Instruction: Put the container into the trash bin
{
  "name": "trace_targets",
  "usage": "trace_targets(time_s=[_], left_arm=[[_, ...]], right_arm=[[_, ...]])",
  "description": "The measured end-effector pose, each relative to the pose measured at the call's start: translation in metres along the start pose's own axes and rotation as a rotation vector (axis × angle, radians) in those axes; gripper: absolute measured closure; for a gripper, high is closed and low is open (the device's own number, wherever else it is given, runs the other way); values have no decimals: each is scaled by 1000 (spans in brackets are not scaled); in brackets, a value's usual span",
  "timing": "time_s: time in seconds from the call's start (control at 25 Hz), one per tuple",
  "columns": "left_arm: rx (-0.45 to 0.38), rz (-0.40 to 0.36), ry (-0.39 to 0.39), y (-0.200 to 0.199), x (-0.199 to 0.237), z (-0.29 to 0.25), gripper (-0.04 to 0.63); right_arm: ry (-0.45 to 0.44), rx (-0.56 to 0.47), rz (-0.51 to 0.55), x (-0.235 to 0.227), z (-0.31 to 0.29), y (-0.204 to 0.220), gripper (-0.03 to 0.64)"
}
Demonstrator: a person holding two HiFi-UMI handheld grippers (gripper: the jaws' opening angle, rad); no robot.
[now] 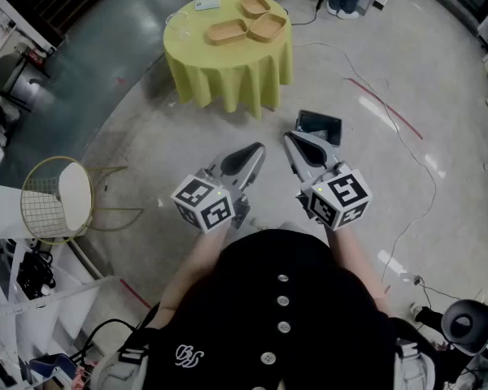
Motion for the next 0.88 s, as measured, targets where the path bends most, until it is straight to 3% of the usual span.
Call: trace_targets(time_s=[0.24, 0.56, 0.88], left_arm=[[-12, 38, -20, 5, 4, 8, 566], [10, 40, 14, 1, 7, -2, 566], [13, 53, 24, -5, 25, -3, 566]], right_arm=[[6, 21, 1, 0, -1, 1, 614], [-7, 27, -6, 11, -7, 12, 615], [72, 12, -51, 5, -18, 20, 614]])
Point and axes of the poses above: the fingertips, and each gripper's own axes: z backward along the fingers, x to its left, y out of its underside, the point moved 9 cm from there along z, backward along the fingers, and after that the axes turned 14 degrees about -x, right-handed, at the moved point
